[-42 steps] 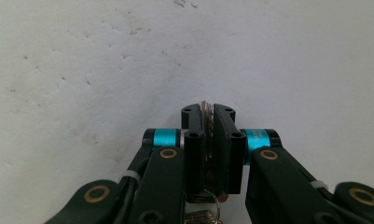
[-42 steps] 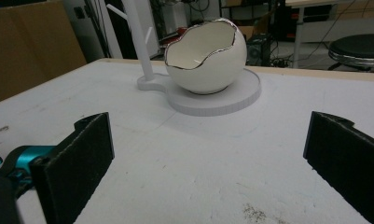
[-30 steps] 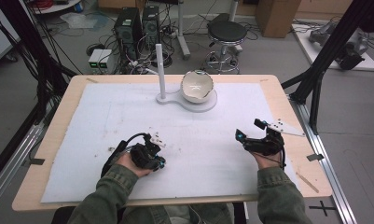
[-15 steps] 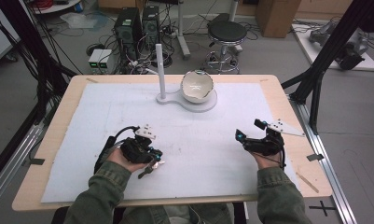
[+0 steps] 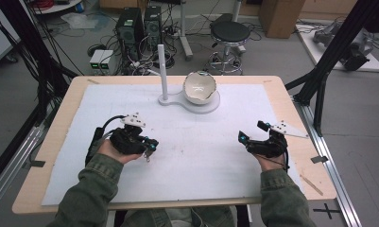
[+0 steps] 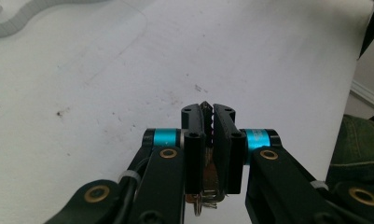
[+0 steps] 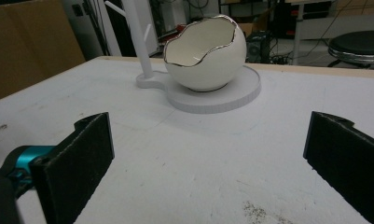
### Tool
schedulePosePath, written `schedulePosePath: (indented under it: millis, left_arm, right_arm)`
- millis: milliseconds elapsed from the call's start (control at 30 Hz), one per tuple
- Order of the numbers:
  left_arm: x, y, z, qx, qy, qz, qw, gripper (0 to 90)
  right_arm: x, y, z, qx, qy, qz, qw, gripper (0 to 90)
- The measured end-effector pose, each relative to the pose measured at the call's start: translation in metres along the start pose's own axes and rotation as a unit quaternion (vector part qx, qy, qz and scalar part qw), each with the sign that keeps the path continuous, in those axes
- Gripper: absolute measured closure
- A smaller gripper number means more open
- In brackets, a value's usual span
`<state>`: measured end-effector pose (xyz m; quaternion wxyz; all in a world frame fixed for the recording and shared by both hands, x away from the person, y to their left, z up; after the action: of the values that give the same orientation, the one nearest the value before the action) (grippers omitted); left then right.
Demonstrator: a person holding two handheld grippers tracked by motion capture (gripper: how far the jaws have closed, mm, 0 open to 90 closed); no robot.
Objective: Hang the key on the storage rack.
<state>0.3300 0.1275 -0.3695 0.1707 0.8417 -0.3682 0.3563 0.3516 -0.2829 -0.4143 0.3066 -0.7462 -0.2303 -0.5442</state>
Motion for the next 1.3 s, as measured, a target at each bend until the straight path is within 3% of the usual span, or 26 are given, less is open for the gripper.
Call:
schedulePosePath:
  millis: [300,533,767,967,1300]
  left_arm:
    - [0.026,-0.01,-0.019,0.026,0.007,0.021,0.9994,82.7]
    - [0.041,-0.019,-0.026,0.027,0.008,0.03,0.9991,82.6]
    - [0.053,-0.031,-0.033,0.026,0.019,0.023,0.9992,82.7]
    - [0.06,-0.042,-0.034,0.041,0.01,0.019,0.9989,82.6]
    - [0.079,-0.059,-0.042,0.049,0.02,0.004,0.9986,82.6]
  right_arm:
    - [0.0,0.0,0.0,0.001,0.001,0.002,1.0,0.6]
    - [0.001,0.001,-0.001,0.0,0.004,0.002,1.0,0.6]
    - [0.001,0.001,-0.001,0.0,0.005,0.002,1.0,0.5]
    - [0.002,0.001,-0.002,0.0,0.01,0.0,1.0,0.6]
    - [0.003,0.001,-0.004,-0.001,0.016,-0.002,0.9999,0.6]
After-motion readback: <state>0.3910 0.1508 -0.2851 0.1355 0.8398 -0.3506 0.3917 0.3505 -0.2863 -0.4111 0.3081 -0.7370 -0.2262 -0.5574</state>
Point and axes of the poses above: each handheld gripper's, and its own axes: z roughly forward along the jaws, x roughly out of its top, y roughly to its right, the point moved 3 cm from there along z, roughly forward along the jaws, and after that the axes turned 10 degrees about x, right-handed, at the moved point
